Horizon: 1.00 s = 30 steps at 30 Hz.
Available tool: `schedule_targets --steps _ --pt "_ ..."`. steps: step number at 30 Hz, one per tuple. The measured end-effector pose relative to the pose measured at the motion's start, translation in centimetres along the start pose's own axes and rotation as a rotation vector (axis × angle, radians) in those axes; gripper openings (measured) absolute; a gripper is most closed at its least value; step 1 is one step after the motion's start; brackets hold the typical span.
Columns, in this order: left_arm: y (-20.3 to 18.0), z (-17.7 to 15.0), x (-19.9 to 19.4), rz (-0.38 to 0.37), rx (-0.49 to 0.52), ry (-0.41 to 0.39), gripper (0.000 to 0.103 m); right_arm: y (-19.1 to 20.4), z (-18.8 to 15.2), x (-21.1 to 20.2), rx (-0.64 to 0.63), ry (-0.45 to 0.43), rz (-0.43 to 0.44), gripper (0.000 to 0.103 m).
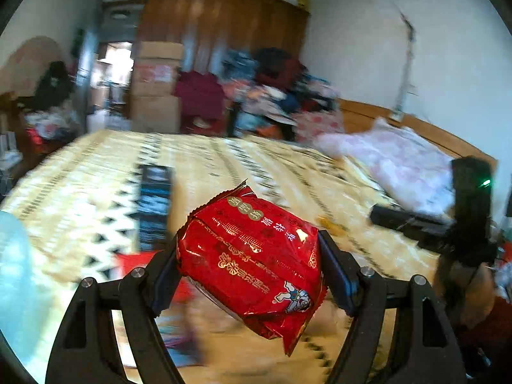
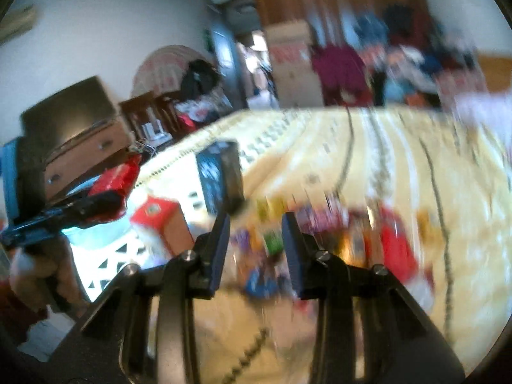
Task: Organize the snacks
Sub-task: 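Carry both packets over the glass bowl and release them into it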
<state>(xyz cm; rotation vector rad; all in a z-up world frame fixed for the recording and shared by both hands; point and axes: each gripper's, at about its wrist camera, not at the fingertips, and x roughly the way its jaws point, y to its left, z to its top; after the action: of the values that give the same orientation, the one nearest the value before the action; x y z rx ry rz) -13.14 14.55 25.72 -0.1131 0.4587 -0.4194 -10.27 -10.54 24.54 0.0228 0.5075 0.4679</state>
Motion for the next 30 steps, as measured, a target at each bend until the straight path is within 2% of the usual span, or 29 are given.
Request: schedule_targets --steps 1,2,5,6,8,9,11,13,19,21,25,30 --pt "1.6 0.2 -0.5 0.026 -0.032 0.004 0.079 0.9 0.9 1.2 -0.058 0.011 -0.017 0.034" --pt "3.1 0.2 -1.1 0.047 -0.061 0.002 0.079 1.0 1.4 2.9 -0.071 0.064 -0.016 0.034" --pt "5.3 -0.4 -2.7 0.088 -0.068 0.006 0.079 -0.6 -0.1 6.3 0.012 0.201 0.021 0.036" --pt "5.9 -0.7 -3.2 0.088 -0.071 0.011 0.079 -0.9 -1.3 6.9 0.016 0.241 0.017 0.038" --pt "6.8 -1.4 -3.7 0.091 -0.088 0.024 0.079 -1.4 -4.4 7.8 0.024 0.346 0.026 0.063" --pt "7.1 -1.8 -3.9 0.085 -0.102 0.029 0.079 -1.5 -6.3 8.2 0.024 0.399 0.016 0.067" --pt "7.9 -2.4 -4.3 0.073 -0.131 0.034 0.079 -1.0 -10.6 9.2 -0.084 0.503 0.027 0.068" --pt "7.9 -3.0 -4.4 0.066 -0.134 0.048 0.079 -0.5 -13.1 10.0 -0.193 0.578 0.026 0.068" --pt "7.3 -3.4 -4.4 0.050 -0.147 0.059 0.079 -1.0 -15.4 13.4 -0.377 0.690 0.080 0.069" --pt "7.3 -3.4 -4.4 0.052 -0.144 0.060 0.079 -1.1 -15.9 14.2 -0.416 0.715 0.072 0.074" --pt "7.1 -3.1 -4.5 0.050 -0.139 0.057 0.079 -2.1 -16.5 15.7 -0.380 0.760 0.097 0.073" --pt "7.4 -2.9 -4.0 0.033 -0.150 0.062 0.079 -2.6 -17.2 14.6 -0.305 0.750 0.106 0.067"
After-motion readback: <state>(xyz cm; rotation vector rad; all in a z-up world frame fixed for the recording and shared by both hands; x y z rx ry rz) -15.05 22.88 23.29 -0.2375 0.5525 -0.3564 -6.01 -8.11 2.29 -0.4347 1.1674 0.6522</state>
